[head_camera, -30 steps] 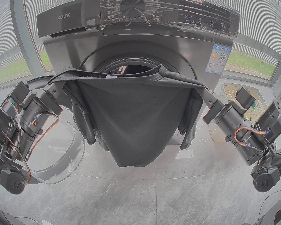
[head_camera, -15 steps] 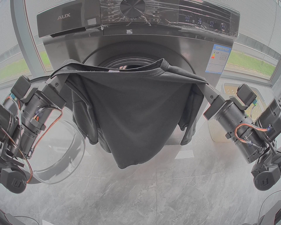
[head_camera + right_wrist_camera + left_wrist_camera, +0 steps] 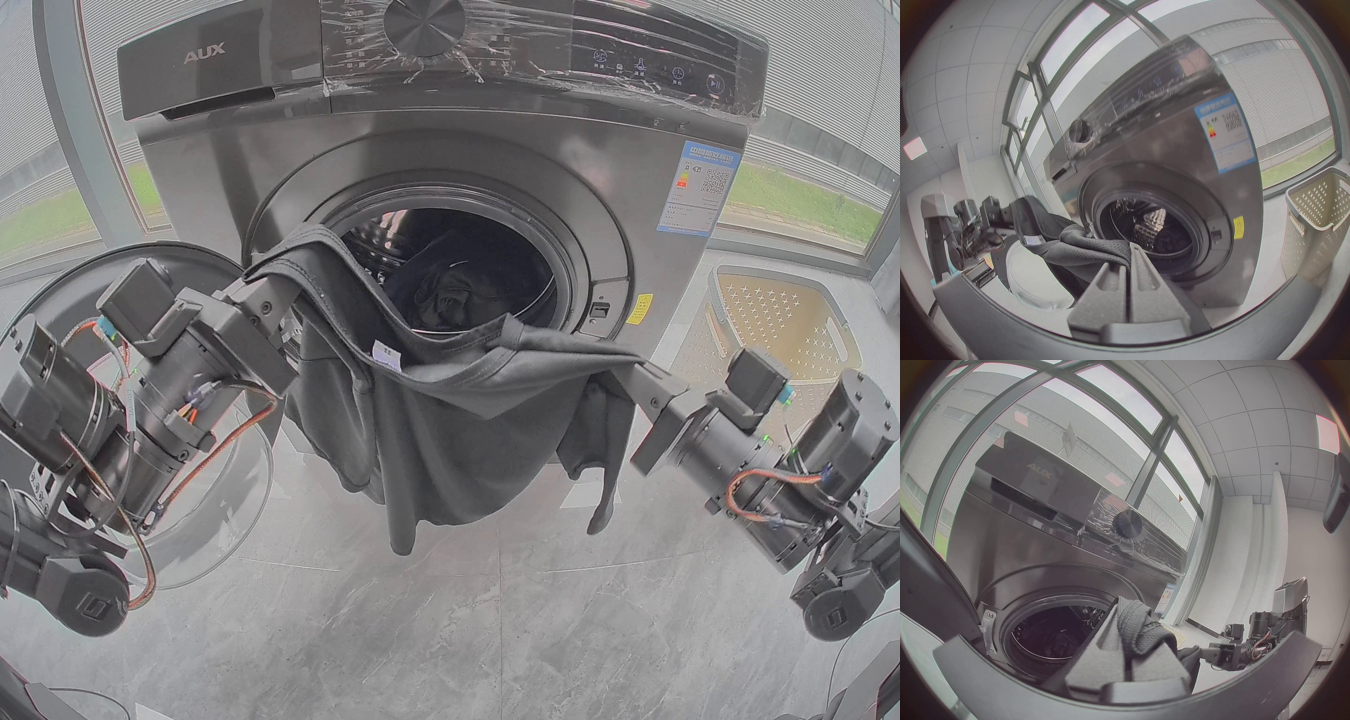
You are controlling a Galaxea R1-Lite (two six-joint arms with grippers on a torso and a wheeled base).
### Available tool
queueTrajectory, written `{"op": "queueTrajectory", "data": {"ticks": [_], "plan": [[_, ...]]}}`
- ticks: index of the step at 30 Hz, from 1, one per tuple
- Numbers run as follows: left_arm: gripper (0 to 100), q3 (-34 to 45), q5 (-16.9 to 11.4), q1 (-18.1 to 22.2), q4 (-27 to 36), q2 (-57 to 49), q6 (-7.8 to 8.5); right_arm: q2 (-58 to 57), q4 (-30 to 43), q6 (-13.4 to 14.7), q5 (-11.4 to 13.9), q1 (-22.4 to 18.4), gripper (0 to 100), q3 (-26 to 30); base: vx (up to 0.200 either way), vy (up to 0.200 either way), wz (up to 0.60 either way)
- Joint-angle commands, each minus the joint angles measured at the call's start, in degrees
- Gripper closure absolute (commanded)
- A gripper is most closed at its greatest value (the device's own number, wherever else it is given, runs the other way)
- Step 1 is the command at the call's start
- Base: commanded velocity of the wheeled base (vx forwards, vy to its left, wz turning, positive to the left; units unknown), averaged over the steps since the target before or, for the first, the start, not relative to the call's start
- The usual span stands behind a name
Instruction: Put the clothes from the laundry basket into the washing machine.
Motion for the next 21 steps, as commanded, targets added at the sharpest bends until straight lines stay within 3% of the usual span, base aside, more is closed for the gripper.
{"op": "queueTrajectory", "data": {"ticks": [1, 6, 13, 14, 21], "plan": [[100, -0.49, -0.02, -1.50, -0.08, 2.11, 0.25, 4.90, -0.27, -0.02, 0.05, 2.07, 100, 1.67, 0.000, 0.000, 0.00], [100, 0.12, 0.07, -2.38, -0.08, 2.29, 0.25, 8.33, -0.80, 0.42, -0.30, 6.11, 100, 0.87, 0.000, 0.000, 0.00], [100, 0.12, 0.34, -2.30, -0.17, 4.22, 0.25, 11.84, -0.80, 0.33, -0.39, 8.66, 100, -0.62, 0.000, 0.000, 0.00], [100, 0.12, 0.42, -2.30, -0.17, 4.75, 0.25, 12.37, -0.80, 0.33, -0.39, 8.93, 0, -0.62, 0.000, 0.000, 0.00], [100, -0.23, 0.51, -2.03, -0.25, 5.54, 0.25, 15.97, -0.53, 0.15, -0.30, 10.33, 0, 3.69, 0.000, 0.000, 0.00]]}}
